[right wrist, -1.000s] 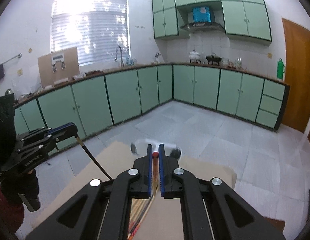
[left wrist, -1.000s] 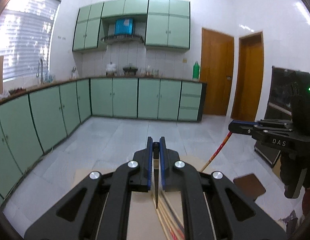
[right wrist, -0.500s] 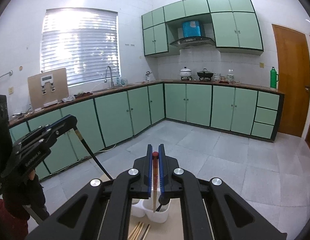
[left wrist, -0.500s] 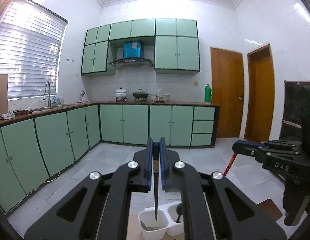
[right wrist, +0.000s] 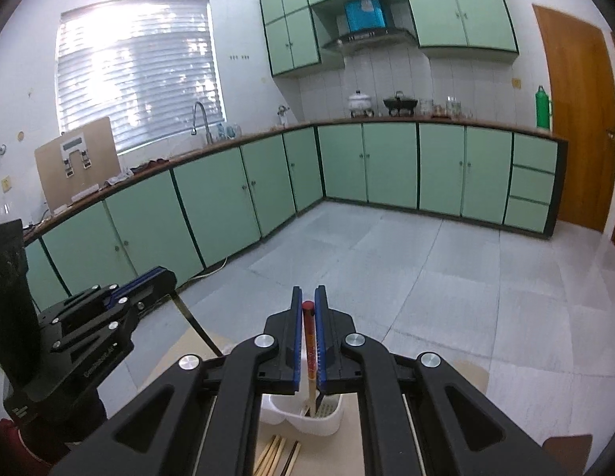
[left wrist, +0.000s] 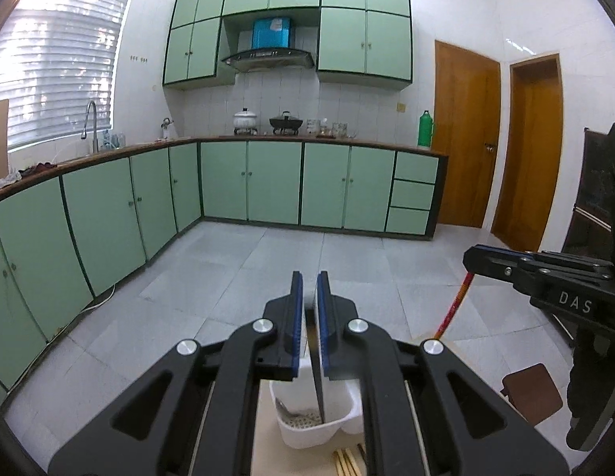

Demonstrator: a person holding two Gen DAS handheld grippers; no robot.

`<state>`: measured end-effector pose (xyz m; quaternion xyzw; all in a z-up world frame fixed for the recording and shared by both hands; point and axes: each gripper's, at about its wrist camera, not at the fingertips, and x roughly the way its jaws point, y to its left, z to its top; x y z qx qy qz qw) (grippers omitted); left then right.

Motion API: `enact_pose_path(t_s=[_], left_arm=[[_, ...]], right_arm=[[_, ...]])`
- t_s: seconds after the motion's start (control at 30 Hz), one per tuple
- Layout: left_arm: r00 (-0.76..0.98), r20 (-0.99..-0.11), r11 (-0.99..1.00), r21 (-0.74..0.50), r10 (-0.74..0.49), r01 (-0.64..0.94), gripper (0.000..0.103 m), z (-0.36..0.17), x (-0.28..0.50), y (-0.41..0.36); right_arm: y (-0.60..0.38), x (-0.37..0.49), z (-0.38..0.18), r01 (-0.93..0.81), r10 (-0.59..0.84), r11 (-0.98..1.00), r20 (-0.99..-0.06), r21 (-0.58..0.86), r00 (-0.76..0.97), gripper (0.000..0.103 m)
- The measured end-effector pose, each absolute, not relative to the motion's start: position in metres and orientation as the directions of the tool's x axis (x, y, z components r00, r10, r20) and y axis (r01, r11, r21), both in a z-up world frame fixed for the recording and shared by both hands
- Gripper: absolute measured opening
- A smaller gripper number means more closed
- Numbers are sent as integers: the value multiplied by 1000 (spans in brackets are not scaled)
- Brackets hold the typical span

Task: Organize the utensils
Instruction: 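Lift both chopsticks and drop them into the white holder, then return both grippers over the remaining chopsticks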

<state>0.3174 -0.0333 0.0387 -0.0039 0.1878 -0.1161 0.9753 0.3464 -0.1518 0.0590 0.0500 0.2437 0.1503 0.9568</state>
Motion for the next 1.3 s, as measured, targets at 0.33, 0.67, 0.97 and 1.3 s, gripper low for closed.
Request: enact_pose_path(t_s=[0.33,0.67,0.97,1.3], left_arm=[[914,-340,974,-33,-221,224,49,44,272,-18],[894,-396,978,-63,-208,200,70,6,196,-4],[787,-591,984,-99,-178,148,81,-75,156,13],[644,-750,988,-88,-149,125,81,-145,138,9]], right_arm=[[-178,303,50,-195,257,963,-424,184,869,50],[-187,223,18,-167,247,960,-405,223,880,74],[-166,163,-59,-107,188,977,-521,183,832,90],[-135,134,-142,-106,200,979,-698,176,688,86]])
